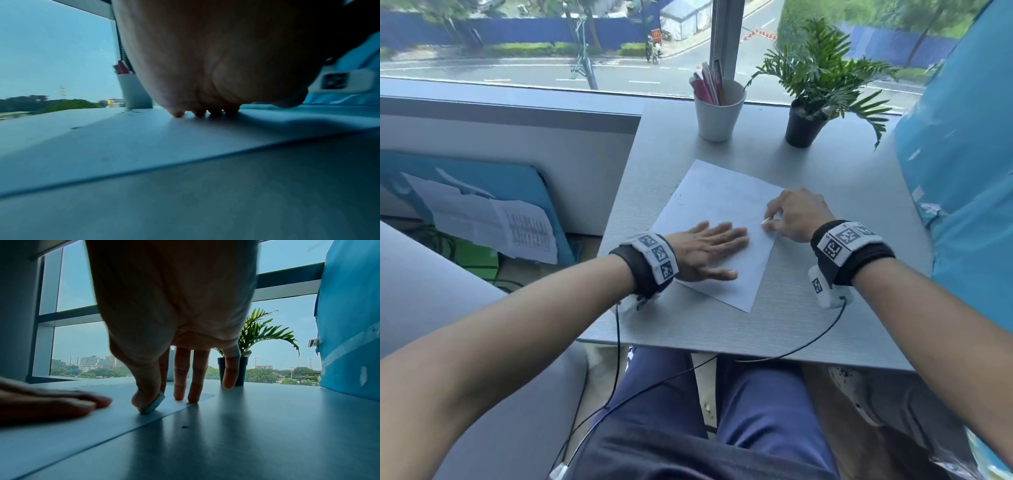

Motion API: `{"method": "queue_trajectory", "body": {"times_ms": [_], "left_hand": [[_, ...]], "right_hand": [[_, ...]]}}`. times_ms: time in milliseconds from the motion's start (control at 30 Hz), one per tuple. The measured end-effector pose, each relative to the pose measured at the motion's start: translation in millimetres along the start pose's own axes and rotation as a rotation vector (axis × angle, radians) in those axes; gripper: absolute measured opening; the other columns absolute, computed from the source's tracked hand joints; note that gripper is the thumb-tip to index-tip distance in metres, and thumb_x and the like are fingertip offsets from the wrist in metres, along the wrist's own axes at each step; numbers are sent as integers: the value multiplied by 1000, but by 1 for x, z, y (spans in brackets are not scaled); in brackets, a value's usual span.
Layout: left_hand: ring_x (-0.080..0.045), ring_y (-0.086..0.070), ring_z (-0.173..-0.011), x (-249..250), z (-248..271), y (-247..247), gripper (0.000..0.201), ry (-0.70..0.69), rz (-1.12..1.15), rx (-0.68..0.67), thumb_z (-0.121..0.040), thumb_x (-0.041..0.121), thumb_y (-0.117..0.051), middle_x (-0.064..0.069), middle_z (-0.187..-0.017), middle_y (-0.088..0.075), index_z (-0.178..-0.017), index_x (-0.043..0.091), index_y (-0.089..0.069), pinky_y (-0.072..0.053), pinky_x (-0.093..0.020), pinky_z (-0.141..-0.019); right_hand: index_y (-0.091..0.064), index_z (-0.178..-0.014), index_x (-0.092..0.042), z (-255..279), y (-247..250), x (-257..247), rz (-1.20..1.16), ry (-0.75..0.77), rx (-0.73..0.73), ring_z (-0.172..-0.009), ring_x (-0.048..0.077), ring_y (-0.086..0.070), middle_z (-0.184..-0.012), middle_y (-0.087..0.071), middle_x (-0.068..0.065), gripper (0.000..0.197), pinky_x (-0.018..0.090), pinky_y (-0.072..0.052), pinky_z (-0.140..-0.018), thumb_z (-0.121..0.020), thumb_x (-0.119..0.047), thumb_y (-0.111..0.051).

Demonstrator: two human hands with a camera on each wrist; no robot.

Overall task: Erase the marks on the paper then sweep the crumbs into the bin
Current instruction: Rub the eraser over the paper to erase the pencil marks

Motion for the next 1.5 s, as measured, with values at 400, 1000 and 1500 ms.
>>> {"method": "queue_trajectory", "body": {"times_ms": [400, 1000, 1500], "left_hand": [[-19, 15, -151, -79, 1, 28, 97, 414, 22, 146, -91, 72, -28, -6, -164, 17, -157, 12, 10, 11, -40, -122], [-10, 22, -148, -54, -43, 31, 137, 255, 171, 36, -59, 85, -65, 10, -163, 20, -157, 28, 12, 15, -52, -118], [-13, 23, -148, -55, -48, 28, 139, 251, 184, 47, -54, 91, -61, 10, -162, 23, -154, 33, 16, 17, -56, -116]], "right_hand": [[-72, -94, -31, 32, -9, 5, -16, -93, 67, -107, 22, -57, -103, -66, -4, 17, 41, -39, -95, -83, -42, -65], [-77, -81, -11, -36, 8, -46, -293, 64, 76, -73, 15, -63, -77, -71, 3, 16, 26, -53, -76, -75, -26, -79], [-59, -57, -15, -36, -17, -63, -327, 91, -45, -66, 18, -51, -66, -53, 0, 23, 15, -34, -51, -79, -19, -66]]}}
Point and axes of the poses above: each hand's wrist, its own z-axis away from the middle knuckle, its own y-axis out of the back of the hand, x = y × z, the point moved 1 cm from there along -z, towards the middle knuckle
